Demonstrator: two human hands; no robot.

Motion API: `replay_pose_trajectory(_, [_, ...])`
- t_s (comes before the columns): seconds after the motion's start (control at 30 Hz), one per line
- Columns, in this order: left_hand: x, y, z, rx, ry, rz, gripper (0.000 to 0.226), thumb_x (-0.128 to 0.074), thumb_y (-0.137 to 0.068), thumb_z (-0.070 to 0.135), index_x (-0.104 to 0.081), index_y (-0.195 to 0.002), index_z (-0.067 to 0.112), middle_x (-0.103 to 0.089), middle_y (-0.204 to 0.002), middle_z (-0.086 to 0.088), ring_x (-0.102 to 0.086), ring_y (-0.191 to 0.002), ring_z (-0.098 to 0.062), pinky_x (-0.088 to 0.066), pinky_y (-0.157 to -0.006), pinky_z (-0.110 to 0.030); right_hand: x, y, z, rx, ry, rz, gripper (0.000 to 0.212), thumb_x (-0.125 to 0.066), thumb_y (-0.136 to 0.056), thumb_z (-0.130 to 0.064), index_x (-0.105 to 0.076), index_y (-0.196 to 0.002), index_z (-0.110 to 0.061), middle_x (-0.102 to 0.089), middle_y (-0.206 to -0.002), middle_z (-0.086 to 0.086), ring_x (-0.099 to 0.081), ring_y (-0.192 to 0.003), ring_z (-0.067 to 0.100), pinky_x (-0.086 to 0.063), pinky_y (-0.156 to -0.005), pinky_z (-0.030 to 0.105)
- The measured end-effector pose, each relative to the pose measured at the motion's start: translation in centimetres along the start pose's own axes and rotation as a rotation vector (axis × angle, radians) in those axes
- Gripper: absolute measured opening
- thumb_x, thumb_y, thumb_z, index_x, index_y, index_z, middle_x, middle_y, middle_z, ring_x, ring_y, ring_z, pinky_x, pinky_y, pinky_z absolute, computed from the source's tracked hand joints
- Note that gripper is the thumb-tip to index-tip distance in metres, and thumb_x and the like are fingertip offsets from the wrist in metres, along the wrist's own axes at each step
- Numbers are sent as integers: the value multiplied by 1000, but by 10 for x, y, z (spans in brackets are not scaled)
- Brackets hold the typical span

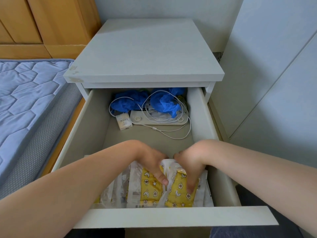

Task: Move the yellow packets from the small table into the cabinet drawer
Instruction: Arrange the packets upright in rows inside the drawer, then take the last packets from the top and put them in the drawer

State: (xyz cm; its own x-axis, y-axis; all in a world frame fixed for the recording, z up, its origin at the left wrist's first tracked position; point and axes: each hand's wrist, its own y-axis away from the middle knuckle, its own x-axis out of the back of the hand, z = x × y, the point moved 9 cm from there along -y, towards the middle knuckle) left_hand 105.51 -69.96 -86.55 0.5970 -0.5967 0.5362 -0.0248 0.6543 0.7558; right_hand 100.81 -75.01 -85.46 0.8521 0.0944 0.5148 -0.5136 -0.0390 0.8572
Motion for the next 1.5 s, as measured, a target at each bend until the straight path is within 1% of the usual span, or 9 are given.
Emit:
replay_pose_trajectory(0.27, [11,12,-7,16,81,-15,70,-71,-81,45,-42,-140,22,-53,-136,5,-50,-123,-16,-39,-102,-29,15,17,4,55,-105,13,64,-66,-79,-56,-53,-127,-16,-62,-120,3,-59,-105,22,-44,-79,27])
replay_pose_trajectory(0.43, [15,16,-12,1,113,-27,67,-65,-86,45,-37,-144,27,-46,-142,9,-44,-129,-12,-35,-107,-29,32,22,13,24,-136,163,79,-52,-87,-59,-31,-146,-12,-47,-141,7,-50,-123,25,-44,-99,36])
replay_pose_trajectory(0.57, [27,16,-15,-25,192,45,61,-62,-90,40,-38,-144,23,-47,-142,8,-45,-128,-9,-35,-106,-24,55,35,21,6,-159,369,56,-50,-94,-44,-41,-141,-16,-51,-136,5,-53,-118,24,-47,-94,36])
replay_pose_trajectory(0.77, [91,27,-10,-51,289,557,35,-58,-93,30,-57,-128,25,-62,-122,9,-56,-110,-5,-40,-95,-20,95,71,57,-100,-83,886,12,-44,-93,-23,-54,-93,-16,-57,-90,-2,-58,-84,19,-49,-68,36])
replay_pose_trajectory(0.97, [129,48,22,-106,237,908,22,-57,-93,22,-67,-112,23,-68,-104,9,-60,-92,-4,-45,-84,-16,102,124,98,-60,-192,1323,18,-48,-87,-12,-66,-88,-9,-63,-85,2,-57,-87,24,-50,-70,39])
replay_pose_trajectory(1.13, [163,99,68,-245,-103,1480,24,-47,-83,17,-70,-80,14,-64,-72,4,-50,-64,-10,-38,-57,-22,103,169,123,-81,-239,1648,24,-41,-80,-12,-64,-78,-6,-62,-77,3,-57,-75,23,-47,-54,29])
replay_pose_trajectory(1.3, [196,102,99,-318,-327,1643,28,-45,-80,6,-70,-92,5,-64,-94,-8,-54,-87,-27,-44,-70,-30,112,181,159,-182,-369,1743,31,-40,-80,-10,-63,-100,-1,-60,-99,9,-58,-94,28,-39,-61,24])
replay_pose_trajectory(1.4, [225,85,103,-172,-274,1562,37,-37,-83,12,-67,-104,5,-64,-105,-9,-54,-101,-31,-48,-79,-39,116,177,185,-258,-519,1719,28,-53,-83,-2,-60,-110,-4,-57,-111,7,-53,-107,24,-46,-76,31])
replay_pose_trajectory(1.5, [252,59,97,33,-157,1377,40,-37,-94,16,-53,-130,10,-53,-131,-6,-40,-126,-26,-37,-102,-39,117,173,211,-331,-643,1669,30,-52,-87,-7,-57,-117,-9,-53,-119,3,-49,-113,20,-44,-84,29])
